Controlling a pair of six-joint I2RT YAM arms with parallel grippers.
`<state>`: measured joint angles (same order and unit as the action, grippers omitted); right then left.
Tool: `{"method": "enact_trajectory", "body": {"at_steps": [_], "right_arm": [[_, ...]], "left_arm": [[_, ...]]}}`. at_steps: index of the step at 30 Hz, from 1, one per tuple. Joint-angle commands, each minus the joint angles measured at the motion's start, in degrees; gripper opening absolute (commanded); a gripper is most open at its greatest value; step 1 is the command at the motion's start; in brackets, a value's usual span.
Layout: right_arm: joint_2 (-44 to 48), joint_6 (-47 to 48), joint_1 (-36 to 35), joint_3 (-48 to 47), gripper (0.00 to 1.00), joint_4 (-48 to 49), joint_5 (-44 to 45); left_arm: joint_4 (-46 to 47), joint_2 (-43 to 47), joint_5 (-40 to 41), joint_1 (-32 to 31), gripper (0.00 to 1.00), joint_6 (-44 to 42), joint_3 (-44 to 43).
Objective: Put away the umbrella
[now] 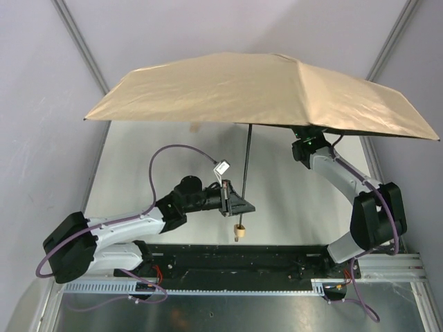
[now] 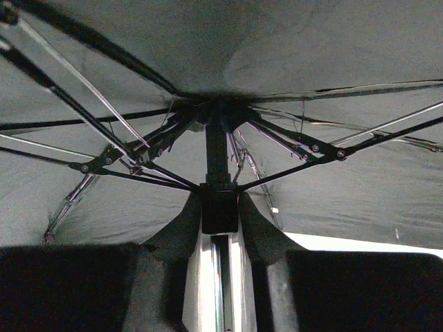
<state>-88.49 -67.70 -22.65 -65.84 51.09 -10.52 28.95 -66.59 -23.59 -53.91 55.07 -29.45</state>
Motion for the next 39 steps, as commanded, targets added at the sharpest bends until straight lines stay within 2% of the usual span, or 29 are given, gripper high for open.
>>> {"method": "enact_trajectory", "body": {"at_steps": [1, 6, 8, 15, 22, 26, 27, 28, 30, 33, 36, 39], "right_arm": [[7.76, 12.88, -1.91, -5.53, 0.0, -11.95, 6.09], [12.24, 22.07, -4.94, -5.26, 0.0, -24.22, 8.54], [13.75, 23.36, -6.68, -3.35, 0.0, -26.22, 8.07], [21.55, 19.86, -11.18, 10.56, 0.0, -22.8, 4.51], [24.71, 16.03, -14.95, 17.79, 0.0, -19.1, 2.91], [25.38, 18.3, -14.91, 18.28, 0.0, -17.45, 4.1], [25.78, 19.67, -14.76, 18.2, 0.0, -17.0, 4.68], [26.06, 20.88, -14.51, 17.94, 0.0, -16.99, 5.45], [26.39, 22.03, -14.04, 17.44, 0.0, -16.86, 6.88], [26.79, 21.96, -14.7, 17.09, 0.0, -14.92, 9.42], [27.62, 22.15, -15.49, 16.69, 0.0, -13.64, 13.62], [27.51, 22.34, -15.6, 15.14, 0.0, -13.41, 15.18]], "left_arm": [[1.38, -1.4, -0.59, -0.34, 0.04, -2.31, -4.89], [1.4, -1.41, -2.31, 2.41, 0.0, -3.04, -9.37], [1.38, -1.39, -3.62, 4.54, 0.0, -3.59, -11.32], [1.37, -1.27, -5.71, 8.54, 0.0, -4.31, -13.68], [1.39, -0.94, -6.32, 8.68, 0.0, -4.53, -14.15], [1.39, -0.56, -6.67, 8.48, 0.0, -5.45, -14.46], [1.33, -0.3, -6.7, 8.43, 0.02, -5.74, -13.99], [1.31, 0.05, -6.71, 8.41, 0.11, -5.84, -13.41], [1.29, 0.67, -6.39, 8.34, 0.37, -5.39, -12.05], [1.33, 1.01, -5.16, 7.84, 0.6, -5.4, -11.21], [1.38, 1.55, -3.66, 7.7, 0.67, -6.86, -11.15], [1.37, 0.34, -4.2, 7.36, 0.67, -6.77, -11.68]]}}
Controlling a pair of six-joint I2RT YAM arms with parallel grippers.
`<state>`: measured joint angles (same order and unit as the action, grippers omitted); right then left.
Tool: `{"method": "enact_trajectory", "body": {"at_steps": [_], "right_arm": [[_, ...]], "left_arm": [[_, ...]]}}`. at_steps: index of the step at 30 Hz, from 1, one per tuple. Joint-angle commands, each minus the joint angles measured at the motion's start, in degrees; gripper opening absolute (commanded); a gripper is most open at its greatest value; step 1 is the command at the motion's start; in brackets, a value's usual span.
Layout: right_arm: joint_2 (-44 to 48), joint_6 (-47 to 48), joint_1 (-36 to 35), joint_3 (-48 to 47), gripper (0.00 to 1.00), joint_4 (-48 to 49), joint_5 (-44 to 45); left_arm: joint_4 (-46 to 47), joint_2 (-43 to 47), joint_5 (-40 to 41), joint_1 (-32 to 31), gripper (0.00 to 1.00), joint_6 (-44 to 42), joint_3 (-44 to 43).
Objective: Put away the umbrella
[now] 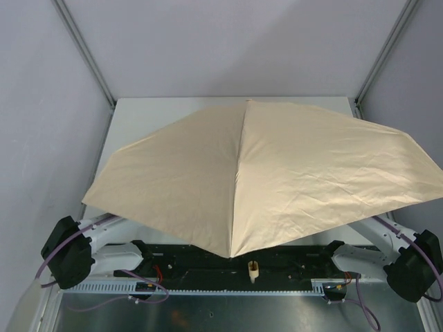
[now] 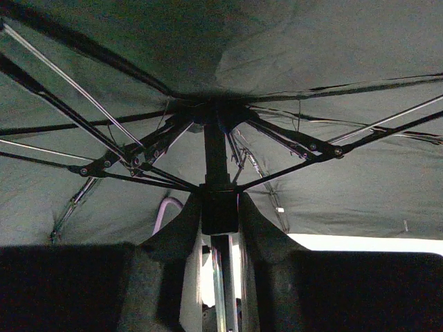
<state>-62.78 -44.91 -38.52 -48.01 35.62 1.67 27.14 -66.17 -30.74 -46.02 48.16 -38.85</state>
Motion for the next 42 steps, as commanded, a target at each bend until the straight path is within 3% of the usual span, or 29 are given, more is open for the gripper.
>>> {"method": "enact_trajectory", "body": {"at_steps": [1, 5, 11, 13, 16, 18, 19, 22, 26, 33, 42], "right_arm": [[1.62, -0.19, 0.19, -3.14, 0.0, 2.25, 3.34], [-0.24, 0.27, 0.15, -4.59, 0.0, 4.02, 5.33], [-1.86, -0.03, 0.04, -7.77, 0.0, 5.1, 12.42], [-3.3, 0.27, 0.27, -9.97, 0.0, 4.36, 13.23], [-4.0, 0.86, 0.32, -11.39, 0.0, 2.98, 13.06], [-3.61, 0.32, 1.2, -11.58, 0.03, 0.09, 11.39], [-3.33, -0.63, 2.02, -11.54, 0.11, -1.63, 9.78], [-2.71, -6.08, 5.99, -11.52, 0.46, -6.11, 2.11], [-2.98, -13.0, 10.94, -10.79, 0.65, -6.32, -8.1], [-7.2, -19.56, 13.1, -9.89, 0.74, 3.56, -13.78], [-12.55, -21.4, 10.93, -9.97, 0.67, 14.94, -16.25]], "left_arm": [[3.19, -0.7, 2.61, -0.94, 0.68, 0.25, -2.5], [3.14, -2.91, 2.75, -3.43, 0.86, -0.81, -3.05], [3.12, -3.29, 5.54, -5.32, 0.73, -0.31, -0.39], [3.13, -3.2, 6.4, -5.86, 0.63, -0.05, 0.48], [2.95, -3.0, 6.85, -5.67, 0.16, -0.74, 0.02], [2.8, -2.71, 6.09, -5.31, 0.04, -1.0, -1.16], [2.77, -2.5, 5.36, -5.09, 0.02, -1.24, -1.9], [2.87, -2.1, 2.21, -4.72, 0.0, -2.1, -4.23], [3.12, -1.54, 0.05, -4.53, 0.0, -2.01, -5.78], [4.76, -1.47, -1.25, -4.6, 0.0, -0.28, -6.15], [6.66, -1.7, -2.7, -4.53, 0.0, 1.83, -5.79]]}}
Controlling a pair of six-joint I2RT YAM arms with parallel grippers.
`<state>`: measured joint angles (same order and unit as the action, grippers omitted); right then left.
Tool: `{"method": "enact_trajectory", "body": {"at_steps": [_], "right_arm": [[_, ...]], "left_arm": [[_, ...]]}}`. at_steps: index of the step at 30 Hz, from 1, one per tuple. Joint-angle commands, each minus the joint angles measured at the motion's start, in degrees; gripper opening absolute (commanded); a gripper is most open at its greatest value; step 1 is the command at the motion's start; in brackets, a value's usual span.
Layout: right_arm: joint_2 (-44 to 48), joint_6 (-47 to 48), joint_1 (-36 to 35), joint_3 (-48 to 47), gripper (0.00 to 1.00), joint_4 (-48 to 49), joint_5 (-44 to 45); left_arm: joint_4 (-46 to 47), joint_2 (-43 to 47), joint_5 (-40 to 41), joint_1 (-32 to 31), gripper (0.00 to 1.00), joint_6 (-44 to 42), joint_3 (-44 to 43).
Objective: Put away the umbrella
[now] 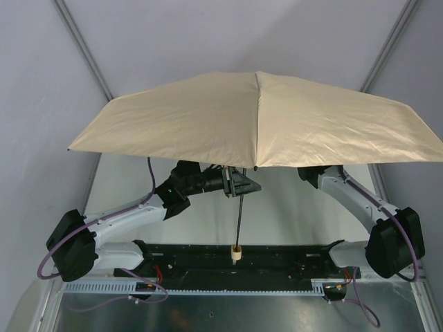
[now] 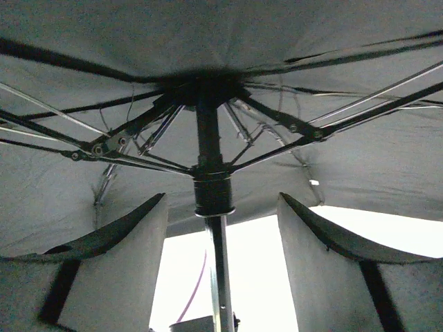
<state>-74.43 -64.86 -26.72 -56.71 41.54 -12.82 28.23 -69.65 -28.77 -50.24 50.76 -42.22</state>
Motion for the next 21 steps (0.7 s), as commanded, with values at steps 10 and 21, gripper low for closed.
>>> {"method": "enact_trajectory", "body": {"at_steps": [10, 21], "right_arm": [[-6.93, -2.91, -1.54, -5.59, 0.41, 14.88, 3.83], [-4.33, 0.52, -0.52, -5.77, 0.09, 11.5, 6.06]], "left_arm": [[8.7, 1.7, -5.09, -0.39, 0.0, 1.67, -0.38], [8.77, 1.74, -3.79, -0.26, 0.0, 1.98, 1.7]]}}
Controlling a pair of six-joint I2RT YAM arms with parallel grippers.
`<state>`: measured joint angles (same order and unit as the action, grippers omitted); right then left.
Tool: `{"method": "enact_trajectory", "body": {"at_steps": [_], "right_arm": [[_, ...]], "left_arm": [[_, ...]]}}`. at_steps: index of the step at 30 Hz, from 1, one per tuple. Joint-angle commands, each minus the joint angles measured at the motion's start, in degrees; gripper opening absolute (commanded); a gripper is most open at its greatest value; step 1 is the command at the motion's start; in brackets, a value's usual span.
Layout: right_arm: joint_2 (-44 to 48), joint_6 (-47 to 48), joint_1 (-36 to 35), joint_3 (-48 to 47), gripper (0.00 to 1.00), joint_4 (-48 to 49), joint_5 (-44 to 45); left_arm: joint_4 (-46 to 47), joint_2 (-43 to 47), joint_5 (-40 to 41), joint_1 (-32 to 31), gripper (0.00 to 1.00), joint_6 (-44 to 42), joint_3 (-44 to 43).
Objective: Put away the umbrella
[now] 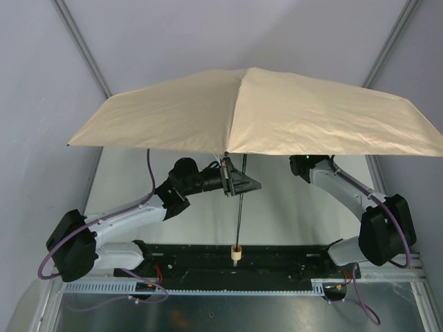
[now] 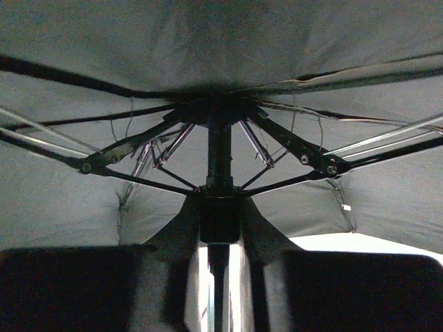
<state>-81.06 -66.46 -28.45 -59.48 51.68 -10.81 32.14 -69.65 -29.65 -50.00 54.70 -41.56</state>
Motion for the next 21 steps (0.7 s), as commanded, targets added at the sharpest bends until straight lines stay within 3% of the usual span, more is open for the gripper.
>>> {"method": "enact_trajectory", "body": {"at_steps": [1, 6, 9, 13, 18, 21], "right_arm": [[2.43, 2.73, 1.2, -3.0, 0.05, 2.17, 3.61], [5.99, 7.13, -0.96, -1.94, 0.0, -5.88, -2.25], [8.48, 3.47, -1.28, 3.92, 0.0, -5.8, -8.33], [12.46, 6.31, -3.18, 8.3, 0.0, -11.67, -10.27], [12.09, 7.52, -6.73, 8.84, 0.0, -11.81, -9.85], [11.79, 6.04, -5.7, 8.78, 0.0, -6.92, -8.58]], "left_arm": [[4.86, 1.72, -2.72, -0.39, 0.0, -1.74, 1.22], [4.42, 2.58, -3.23, 3.67, 0.0, 0.34, 0.89], [1.74, 5.04, -3.48, 7.02, 0.0, -0.9, 0.58], [-1.66, 5.54, -3.86, 8.56, 0.0, -3.08, -1.61], [-2.21, 3.13, -4.66, 8.47, 0.0, -3.4, -4.33], [-2.53, 2.28, -4.3, 7.93, 0.0, -4.01, -4.47]]}}
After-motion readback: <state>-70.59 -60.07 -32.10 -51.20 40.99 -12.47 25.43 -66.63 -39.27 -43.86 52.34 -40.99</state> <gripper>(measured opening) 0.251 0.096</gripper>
